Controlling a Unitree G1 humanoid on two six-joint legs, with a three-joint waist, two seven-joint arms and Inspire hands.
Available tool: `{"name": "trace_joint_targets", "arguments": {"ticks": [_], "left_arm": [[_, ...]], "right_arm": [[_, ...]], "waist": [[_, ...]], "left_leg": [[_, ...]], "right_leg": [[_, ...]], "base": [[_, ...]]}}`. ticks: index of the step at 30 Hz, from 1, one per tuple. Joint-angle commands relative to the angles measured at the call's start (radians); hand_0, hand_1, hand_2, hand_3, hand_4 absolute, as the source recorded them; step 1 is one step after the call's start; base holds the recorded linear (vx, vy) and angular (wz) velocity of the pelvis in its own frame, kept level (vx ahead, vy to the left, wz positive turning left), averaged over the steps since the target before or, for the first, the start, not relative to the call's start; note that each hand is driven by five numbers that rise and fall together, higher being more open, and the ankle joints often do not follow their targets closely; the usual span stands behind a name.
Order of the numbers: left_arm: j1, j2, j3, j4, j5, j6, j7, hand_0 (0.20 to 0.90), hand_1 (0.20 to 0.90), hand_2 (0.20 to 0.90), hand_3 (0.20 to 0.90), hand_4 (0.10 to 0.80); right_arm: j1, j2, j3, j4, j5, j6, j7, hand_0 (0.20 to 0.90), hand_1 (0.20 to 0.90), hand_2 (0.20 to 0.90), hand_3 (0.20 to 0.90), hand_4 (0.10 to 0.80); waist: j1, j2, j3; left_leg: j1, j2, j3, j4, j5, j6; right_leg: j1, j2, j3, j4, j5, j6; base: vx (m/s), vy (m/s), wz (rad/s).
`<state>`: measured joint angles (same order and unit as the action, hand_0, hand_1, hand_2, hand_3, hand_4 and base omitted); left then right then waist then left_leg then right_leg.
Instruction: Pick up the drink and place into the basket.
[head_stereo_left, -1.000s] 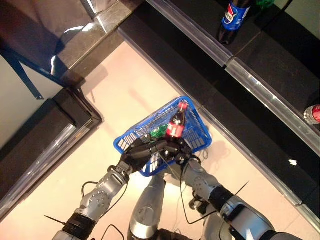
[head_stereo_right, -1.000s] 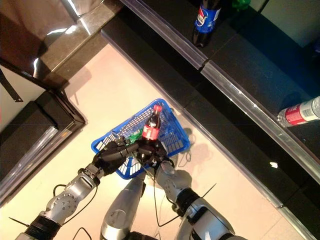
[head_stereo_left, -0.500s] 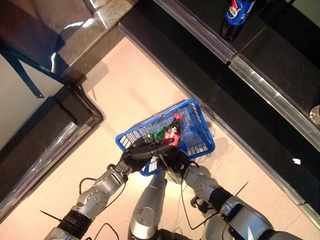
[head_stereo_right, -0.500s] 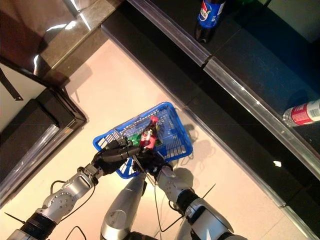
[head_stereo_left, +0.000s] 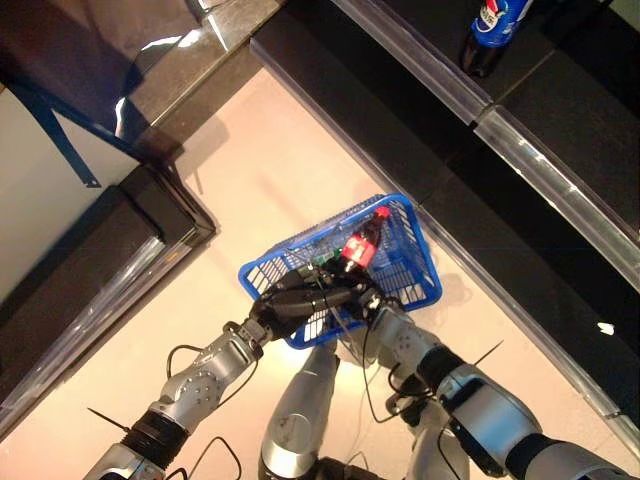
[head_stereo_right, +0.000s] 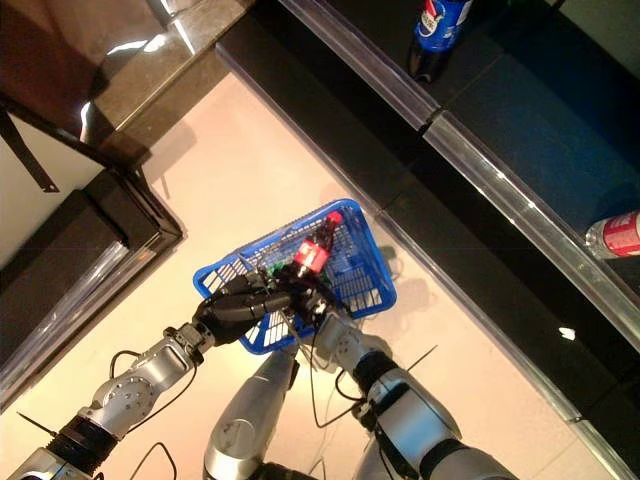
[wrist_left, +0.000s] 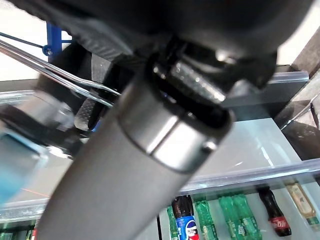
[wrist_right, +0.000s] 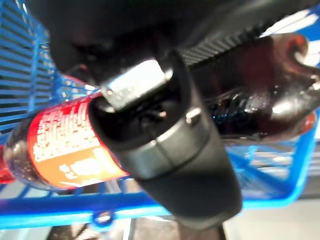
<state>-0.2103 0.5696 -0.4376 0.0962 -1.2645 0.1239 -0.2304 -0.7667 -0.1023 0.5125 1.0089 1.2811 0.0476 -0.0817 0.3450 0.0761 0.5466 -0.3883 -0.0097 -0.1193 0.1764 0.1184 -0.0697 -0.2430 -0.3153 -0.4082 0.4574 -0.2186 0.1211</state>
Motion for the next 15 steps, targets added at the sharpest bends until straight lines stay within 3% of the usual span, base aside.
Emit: {"name": "trace_joint_targets", "arguments": {"ticks": [1,10,11,12,15], "left_arm": [[-0.139,-0.092,-0.052,-0.459,-0.154,-0.051,-0.264,0.300,0.300,0.300,0.200,0.100],[-0.169,-0.090,-0.061,-0.457,-0.172,-0.055,-0.241,0.300,0.300,0.300,0.200,0.100],[-0.171,-0.089,-0.062,-0.456,-0.173,-0.056,-0.238,0.300,0.300,0.300,0.200,0.100],[-0.173,-0.089,-0.062,-0.455,-0.175,-0.058,-0.231,0.300,0.300,0.300,0.200,0.100],[-0.179,-0.096,-0.065,-0.446,-0.178,-0.064,-0.226,0.300,0.300,0.300,0.200,0.100]], "right_arm": [[-0.197,0.086,-0.036,-0.023,0.089,0.025,0.089,0.300,0.300,0.300,0.200,0.100],[-0.292,0.054,-0.068,0.028,0.127,0.051,0.074,0.300,0.300,0.300,0.200,0.100],[-0.298,0.052,-0.071,0.034,0.128,0.054,0.072,0.373,0.373,0.373,0.285,0.185],[-0.309,0.049,-0.076,0.044,0.124,0.058,0.073,0.900,0.900,0.900,0.900,0.800],[-0.325,0.049,-0.083,0.073,0.114,0.076,0.071,0.900,0.900,0.900,0.900,0.800]], "waist": [[0.027,0.100,-0.027],[0.040,0.088,-0.027],[0.041,0.088,-0.027],[0.043,0.089,-0.027],[0.045,0.088,-0.027]], "left_leg": [[-0.024,-0.044,-0.012,0.073,-0.028,0.052],[-0.047,-0.041,-0.006,0.091,-0.034,0.055],[-0.050,-0.041,-0.005,0.093,-0.034,0.055],[-0.054,-0.041,-0.004,0.094,-0.034,0.055],[-0.058,-0.040,-0.004,0.097,-0.035,0.057]], "right_leg": [[-0.009,-0.015,-0.009,-0.031,0.187,-0.032],[-0.029,-0.026,-0.017,-0.009,0.182,-0.031],[-0.033,-0.027,-0.017,-0.005,0.182,-0.031],[-0.038,-0.029,-0.018,-0.001,0.181,-0.031],[-0.045,-0.032,-0.019,0.007,0.179,-0.031]], "base": [[0.031,0.027,0.02],[0.020,0.018,0.04],[0.006,0.031,0.00],[0.000,0.000,0.00],[0.000,0.000,0.00]]}}
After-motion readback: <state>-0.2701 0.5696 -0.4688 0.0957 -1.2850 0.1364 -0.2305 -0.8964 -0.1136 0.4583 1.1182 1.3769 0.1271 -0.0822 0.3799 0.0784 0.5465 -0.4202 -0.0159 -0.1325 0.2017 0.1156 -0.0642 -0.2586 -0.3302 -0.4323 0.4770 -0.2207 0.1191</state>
